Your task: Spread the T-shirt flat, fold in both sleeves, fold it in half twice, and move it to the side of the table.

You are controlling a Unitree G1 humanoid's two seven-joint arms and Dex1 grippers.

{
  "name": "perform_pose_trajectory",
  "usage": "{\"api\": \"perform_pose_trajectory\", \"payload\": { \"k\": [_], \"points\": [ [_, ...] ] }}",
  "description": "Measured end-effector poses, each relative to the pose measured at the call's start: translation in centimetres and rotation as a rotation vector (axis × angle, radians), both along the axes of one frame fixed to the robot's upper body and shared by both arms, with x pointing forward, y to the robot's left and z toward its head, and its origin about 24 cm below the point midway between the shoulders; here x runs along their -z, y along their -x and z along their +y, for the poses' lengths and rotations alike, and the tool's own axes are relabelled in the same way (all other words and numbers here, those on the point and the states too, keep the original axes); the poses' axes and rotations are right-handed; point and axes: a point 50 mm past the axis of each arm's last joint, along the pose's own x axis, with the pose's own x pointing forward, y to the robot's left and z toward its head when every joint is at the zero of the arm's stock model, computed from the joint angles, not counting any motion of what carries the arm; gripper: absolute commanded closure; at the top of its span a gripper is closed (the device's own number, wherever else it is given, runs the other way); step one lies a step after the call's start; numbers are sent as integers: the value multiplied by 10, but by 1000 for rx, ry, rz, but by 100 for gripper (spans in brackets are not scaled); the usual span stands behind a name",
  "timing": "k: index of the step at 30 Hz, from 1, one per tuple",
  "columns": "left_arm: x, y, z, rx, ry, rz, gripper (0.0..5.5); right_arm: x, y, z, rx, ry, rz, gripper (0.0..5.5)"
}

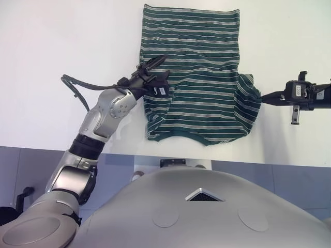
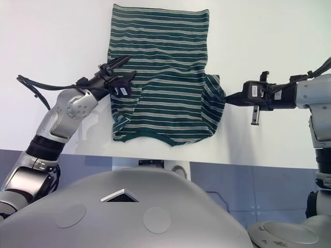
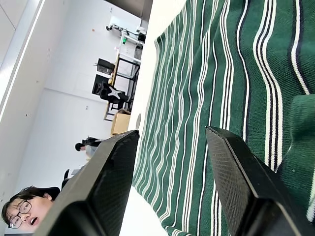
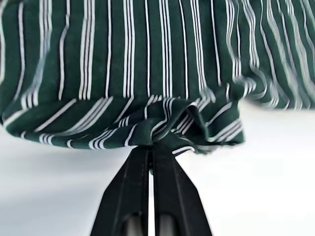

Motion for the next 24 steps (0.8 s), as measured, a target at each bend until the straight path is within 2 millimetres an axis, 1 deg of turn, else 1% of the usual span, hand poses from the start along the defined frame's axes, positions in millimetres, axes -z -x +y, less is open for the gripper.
{"api": "perform_pose_trajectory", "payload": {
  "k": [5, 7, 13, 15, 17, 20, 21, 24],
  "points": [
    [0, -3, 0, -1, 0, -4, 301, -18, -4, 29, -118, -34, -67, 548],
    [-1, -4, -1, 6, 1, -10, 301, -18, -4, 42, -159, -53, -71, 548],
    [-1, -4, -2, 19, 4, -10, 301, -1, -4, 78, -255, -80, -65, 548],
    [-1, -4, -2, 22, 3, -8, 301, 5, -8, 89, -272, -80, -89, 548],
    [-1, -3, -3, 24, 3, -6, 301, 16, -11, 98, -280, -61, -94, 548],
    [-1, -3, -3, 25, 3, -6, 301, 26, -13, 98, -276, -15, -106, 479],
    [-1, -3, -3, 25, 2, -6, 301, 28, -14, 97, -266, -9, -105, 466],
    [0, -3, -3, 24, 2, -5, 301, 31, -17, 98, -237, -25, -114, 409]
  ]
}}
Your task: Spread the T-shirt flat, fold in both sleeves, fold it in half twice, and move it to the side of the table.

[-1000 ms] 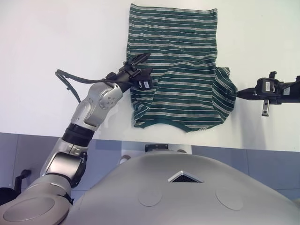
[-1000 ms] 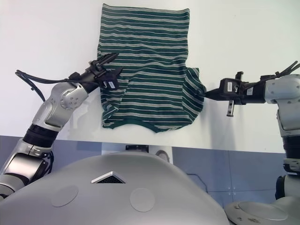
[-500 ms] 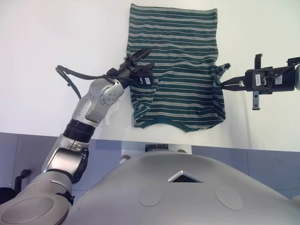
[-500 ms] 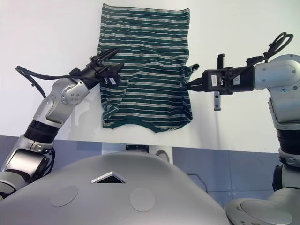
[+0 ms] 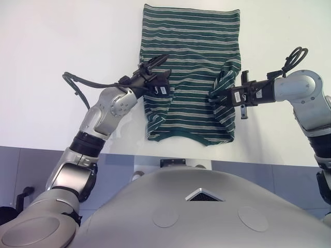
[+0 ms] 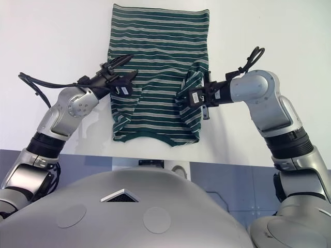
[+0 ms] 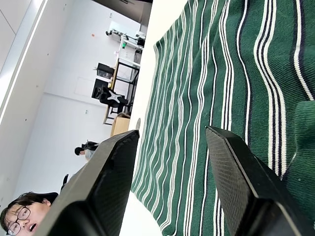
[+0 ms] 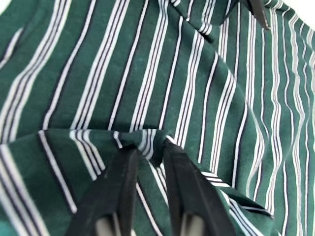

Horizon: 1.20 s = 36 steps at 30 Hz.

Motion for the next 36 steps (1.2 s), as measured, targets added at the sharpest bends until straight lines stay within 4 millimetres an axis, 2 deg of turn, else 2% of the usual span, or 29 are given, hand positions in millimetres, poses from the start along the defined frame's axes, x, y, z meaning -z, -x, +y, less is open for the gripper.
{"api": "perform_pose_trajectory", "payload": {
  "k": [5, 8, 9, 11, 12, 13, 16, 18, 20, 23, 29, 33, 36],
  "points": [
    [-7, 1, -2, -1, 58, -9, 301, -18, -15, 17, 39, -214, -35, 305],
    [-25, 12, 5, 11, 152, -2, 301, -39, -22, 0, 87, -268, -57, 245],
    [-34, 23, 14, 37, 150, 6, 301, -44, -21, -18, 104, -209, -52, 223],
    [-39, 46, 33, 95, 66, 65, 301, -47, -9, -47, 91, -84, -13, 223],
    [-39, 66, 44, 151, -13, 123, 301, -43, 2, -61, 77, -17, 36, 223],
    [-40, 76, 52, 178, -65, 163, 301, -42, 10, -65, 58, 2, 61, 223],
    [-33, 97, 63, 235, -162, 249, 301, -26, 39, -65, -21, 42, 135, 223],
    [-27, 105, 62, 263, -188, 272, 301, -7, 62, -63, -68, 92, 187, 223],
    [-19, 113, 58, 277, -189, 291, 301, 4, 72, -62, -87, 123, 191, 223],
    [-6, 119, 55, 286, -193, 294, 301, 8, 78, -60, -110, 134, 152, 223],
    [-3, 117, 66, 290, -232, 270, 301, 11, 75, -52, -93, 86, 69, 223],
    [-10, 125, 86, 250, -201, 447, 232, 9, 71, -52, -84, 118, 21, 217],
    [-16, 127, 90, 258, -201, 523, 174, 6, 68, -54, -71, 163, 3, 217]
  ]
}}
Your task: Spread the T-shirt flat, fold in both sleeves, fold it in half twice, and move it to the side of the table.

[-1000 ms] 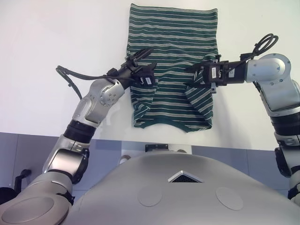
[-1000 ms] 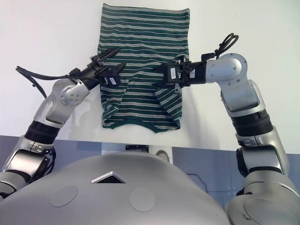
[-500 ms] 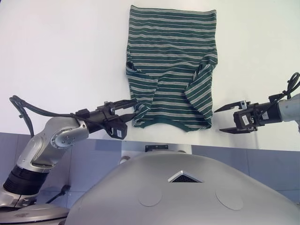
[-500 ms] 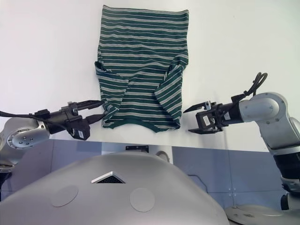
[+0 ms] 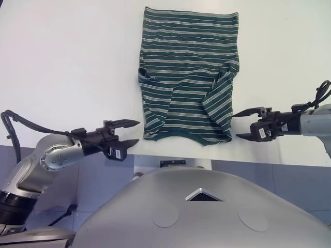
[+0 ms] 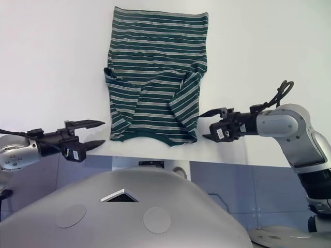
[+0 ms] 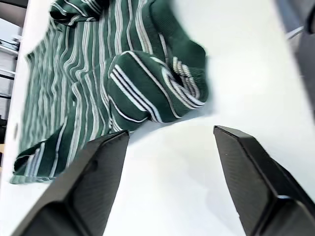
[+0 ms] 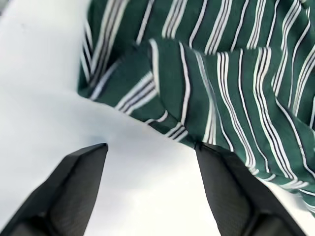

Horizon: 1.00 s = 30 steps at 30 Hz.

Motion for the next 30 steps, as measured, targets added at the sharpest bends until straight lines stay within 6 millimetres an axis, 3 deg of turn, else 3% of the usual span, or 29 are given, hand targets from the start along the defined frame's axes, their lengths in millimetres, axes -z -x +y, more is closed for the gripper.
{"api": "perform_pose_trajectory", "payload": {
  "k": [10, 15, 21, 30],
  "points": [
    [2, -14, -28, 62, 28, -166, 17, 5, 20, 24, 13, -104, 130, 217],
    [3, -13, -32, 86, 51, -173, 11, 5, 13, 33, 23, -137, 71, 217],
    [3, -9, -31, 119, 59, -139, 10, 8, 14, 33, 21, -130, 76, 326],
    [7, -3, -27, 174, 24, -76, 206, 9, 15, 33, 20, -126, 87, 520]
  ]
}}
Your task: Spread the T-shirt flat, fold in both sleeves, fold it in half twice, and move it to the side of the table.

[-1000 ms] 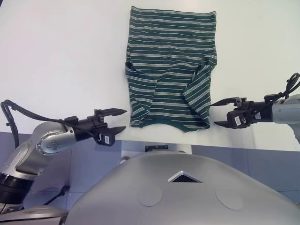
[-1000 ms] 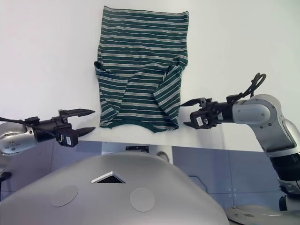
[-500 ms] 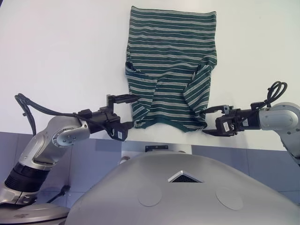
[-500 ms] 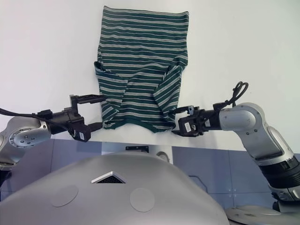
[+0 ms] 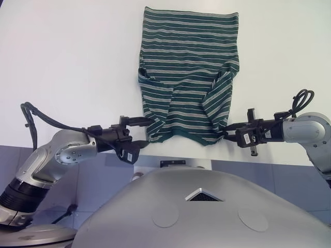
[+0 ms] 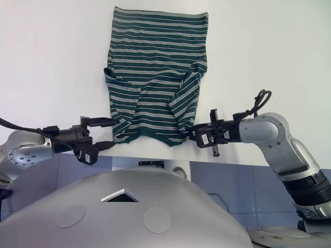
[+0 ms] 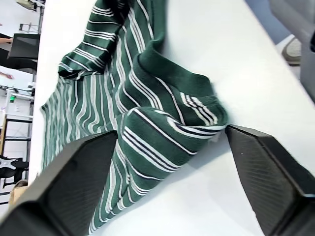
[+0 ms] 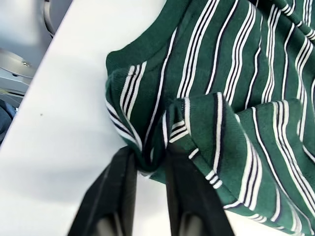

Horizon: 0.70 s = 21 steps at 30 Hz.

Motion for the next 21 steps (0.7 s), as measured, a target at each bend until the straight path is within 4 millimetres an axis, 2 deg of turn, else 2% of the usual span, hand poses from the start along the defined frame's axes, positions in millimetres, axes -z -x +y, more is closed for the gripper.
{"api": "perform_pose_trajectory", "payload": {
  "k": [3, 12, 16, 17, 21],
  "points": [
    [1, 2, 2, 13, -18, 43, 264, 0, 0, 0, -2, 1, 3, 550],
    [6, 9, 3, 15, -31, 127, 434, 1, 1, 1, -5, -1, 11, 550],
    [8, 6, 1, 21, -32, 111, 500, 2, 2, 2, -10, -3, 20, 550],
    [9, 4, 1, 26, -37, 91, 532, 3, 3, 2, -12, -4, 22, 550],
    [12, 2, 0, 19, -29, 88, 546, 3, 3, 2, -16, -4, 28, 550]
  ]
}}
